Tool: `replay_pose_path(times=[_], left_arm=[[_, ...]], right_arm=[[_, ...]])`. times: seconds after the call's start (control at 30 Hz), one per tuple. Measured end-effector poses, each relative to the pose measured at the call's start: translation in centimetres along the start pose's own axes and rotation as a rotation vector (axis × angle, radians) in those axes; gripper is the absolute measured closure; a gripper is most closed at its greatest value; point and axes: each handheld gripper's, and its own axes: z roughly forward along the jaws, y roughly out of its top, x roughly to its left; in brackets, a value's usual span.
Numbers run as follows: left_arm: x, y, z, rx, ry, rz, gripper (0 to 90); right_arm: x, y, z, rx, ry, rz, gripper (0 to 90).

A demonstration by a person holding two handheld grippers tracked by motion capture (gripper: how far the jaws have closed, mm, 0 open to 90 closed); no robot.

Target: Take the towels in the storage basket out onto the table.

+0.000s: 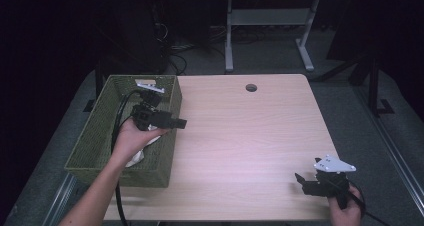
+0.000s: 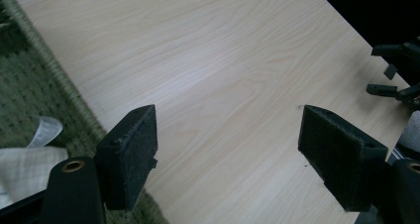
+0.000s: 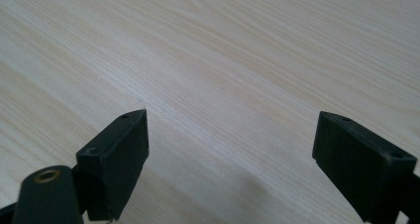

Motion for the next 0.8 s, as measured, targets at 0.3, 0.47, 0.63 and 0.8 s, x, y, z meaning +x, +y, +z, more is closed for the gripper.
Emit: replay_pose_path(times=[0.3, 0.47, 0.63, 0.8], left_arm=[[2.0, -1.1, -1.3, -0.015, 0.033, -0.041, 22.7], [3.2, -1.7, -2.1, -0.011, 0.053, -0.07, 22.4], [4.2, -2.3, -2.7, -0.016, 0.069, -0.087, 22.5], [5.1, -2.6, -3.1, -0.008, 0.089, -0.099, 22.7]], right_arm=[[0.0, 0.0, 0.1, 0.001, 0.003, -0.006, 13.9], [0.0, 0.0, 0.1, 0.004, 0.001, -0.006, 13.9], [0.1, 0.0, 0.2, 0.005, 0.002, -0.006, 13.9], [0.1, 0.0, 0.2, 0.005, 0.004, -0.009, 13.9]])
